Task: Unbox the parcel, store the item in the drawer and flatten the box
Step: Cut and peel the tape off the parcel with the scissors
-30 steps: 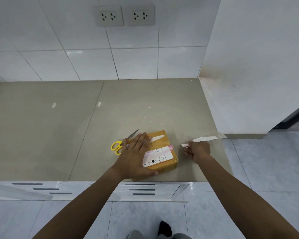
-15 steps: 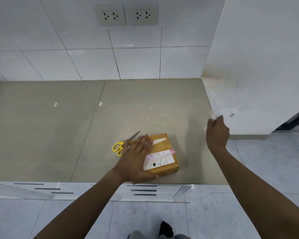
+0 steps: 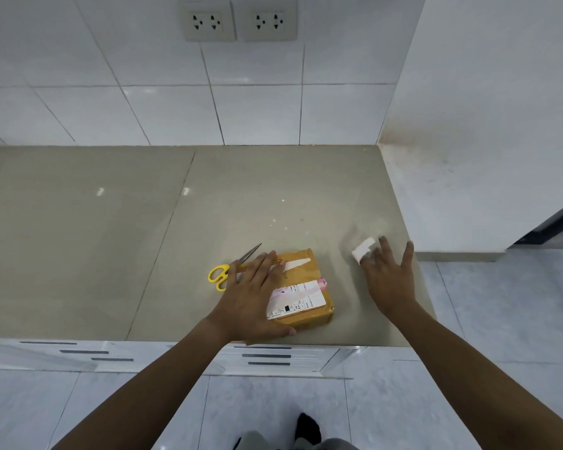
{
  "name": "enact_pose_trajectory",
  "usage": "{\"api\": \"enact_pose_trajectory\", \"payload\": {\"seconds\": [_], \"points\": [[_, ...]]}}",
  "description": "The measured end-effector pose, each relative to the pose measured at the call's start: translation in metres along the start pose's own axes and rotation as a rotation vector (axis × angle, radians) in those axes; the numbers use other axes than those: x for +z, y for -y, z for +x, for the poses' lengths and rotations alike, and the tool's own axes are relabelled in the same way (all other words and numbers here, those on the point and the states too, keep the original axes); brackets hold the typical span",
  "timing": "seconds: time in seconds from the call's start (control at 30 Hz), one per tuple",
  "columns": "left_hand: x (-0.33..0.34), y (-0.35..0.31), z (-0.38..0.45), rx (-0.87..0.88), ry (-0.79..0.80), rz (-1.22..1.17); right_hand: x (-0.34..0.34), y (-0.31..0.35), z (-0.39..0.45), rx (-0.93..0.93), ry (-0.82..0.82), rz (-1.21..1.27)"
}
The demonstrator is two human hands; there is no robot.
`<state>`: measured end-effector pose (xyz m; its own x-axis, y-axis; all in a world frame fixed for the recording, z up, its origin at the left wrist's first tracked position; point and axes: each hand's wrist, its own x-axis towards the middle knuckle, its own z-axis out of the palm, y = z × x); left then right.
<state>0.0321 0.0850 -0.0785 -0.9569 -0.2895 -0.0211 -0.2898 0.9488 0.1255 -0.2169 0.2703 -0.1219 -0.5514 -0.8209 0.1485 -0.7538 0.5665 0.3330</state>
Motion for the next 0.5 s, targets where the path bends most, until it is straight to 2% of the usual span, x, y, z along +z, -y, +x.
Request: {"api": "enact_pose_trajectory", "payload": {"seconds": [0.07,0.23,0.37,0.5], "points": [[0.000,0.000,0.000,-0.003,0.008,0.014,-0.010,0.005,-0.001,0.028,0.110,-0.012],[-0.001,0.000,-0.001,-0.005,0.002,0.008,-0.021,0.016,-0.006,0.061,0.268,-0.076],[0.000,0.000,-0.001,0.001,-0.014,-0.009,-0.012,0.012,-0.003,0.074,0.264,0.003],[0.000,0.000,0.000,-0.003,-0.011,-0.001,-0.014,0.010,0.001,0.167,0.232,0.187]]}}
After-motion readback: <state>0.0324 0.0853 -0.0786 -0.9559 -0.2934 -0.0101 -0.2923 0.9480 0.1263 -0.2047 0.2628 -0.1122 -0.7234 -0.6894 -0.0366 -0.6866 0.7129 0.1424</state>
